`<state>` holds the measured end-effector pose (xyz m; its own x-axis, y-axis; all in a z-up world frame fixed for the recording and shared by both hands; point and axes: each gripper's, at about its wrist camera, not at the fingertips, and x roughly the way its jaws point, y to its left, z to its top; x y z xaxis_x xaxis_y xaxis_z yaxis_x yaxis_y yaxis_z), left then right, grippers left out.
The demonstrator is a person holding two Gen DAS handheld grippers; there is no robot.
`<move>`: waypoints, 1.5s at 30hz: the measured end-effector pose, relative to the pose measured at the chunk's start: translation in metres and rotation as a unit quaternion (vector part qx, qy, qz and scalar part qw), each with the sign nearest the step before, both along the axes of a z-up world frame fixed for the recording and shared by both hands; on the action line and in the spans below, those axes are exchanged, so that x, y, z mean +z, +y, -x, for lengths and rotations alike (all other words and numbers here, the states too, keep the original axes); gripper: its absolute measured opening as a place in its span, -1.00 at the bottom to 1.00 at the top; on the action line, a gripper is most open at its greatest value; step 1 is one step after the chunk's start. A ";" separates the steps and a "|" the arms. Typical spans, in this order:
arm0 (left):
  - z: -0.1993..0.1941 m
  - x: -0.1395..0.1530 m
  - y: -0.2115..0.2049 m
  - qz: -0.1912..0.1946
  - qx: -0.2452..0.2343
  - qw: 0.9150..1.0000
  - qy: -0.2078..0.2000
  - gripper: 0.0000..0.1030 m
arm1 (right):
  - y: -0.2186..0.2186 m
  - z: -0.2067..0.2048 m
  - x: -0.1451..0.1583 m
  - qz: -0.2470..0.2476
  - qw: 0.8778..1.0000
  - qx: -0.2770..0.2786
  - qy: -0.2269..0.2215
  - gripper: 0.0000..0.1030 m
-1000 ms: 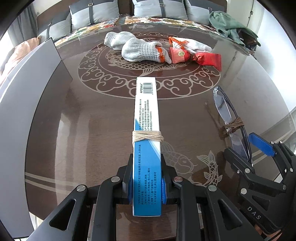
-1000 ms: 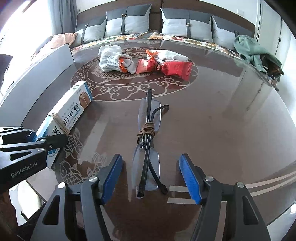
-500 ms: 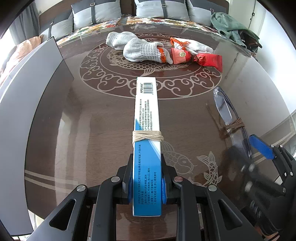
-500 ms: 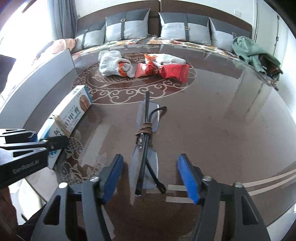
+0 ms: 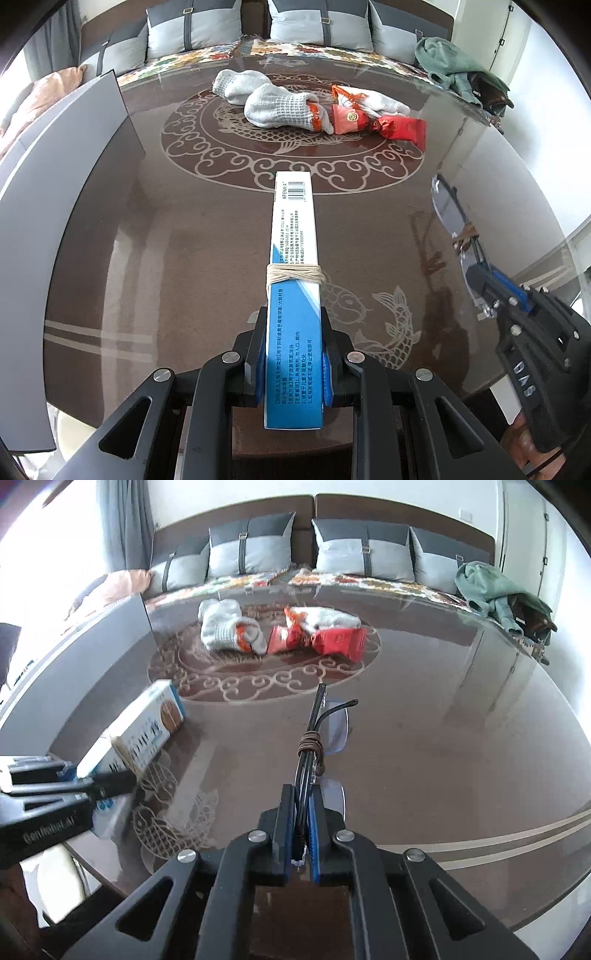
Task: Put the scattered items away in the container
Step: 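Hold the ointment box and eyeglasses above the table with both tools, then carry the held ointment box and eyeglasses over the white cardboard box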
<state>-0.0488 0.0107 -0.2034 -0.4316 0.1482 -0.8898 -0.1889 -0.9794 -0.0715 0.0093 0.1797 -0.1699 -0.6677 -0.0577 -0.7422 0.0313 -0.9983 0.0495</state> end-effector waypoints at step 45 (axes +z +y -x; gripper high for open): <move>0.038 0.130 -0.265 -0.068 0.239 0.966 0.075 -0.59 | -0.218 0.100 0.137 0.079 0.962 0.244 0.089 -0.86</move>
<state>-0.0865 -0.2545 -0.0729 -0.6022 0.0114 -0.7982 0.2638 -0.9409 -0.2124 -0.0905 -0.0380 -0.0325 -0.6483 -0.4992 -0.5749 0.5167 -0.8430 0.1493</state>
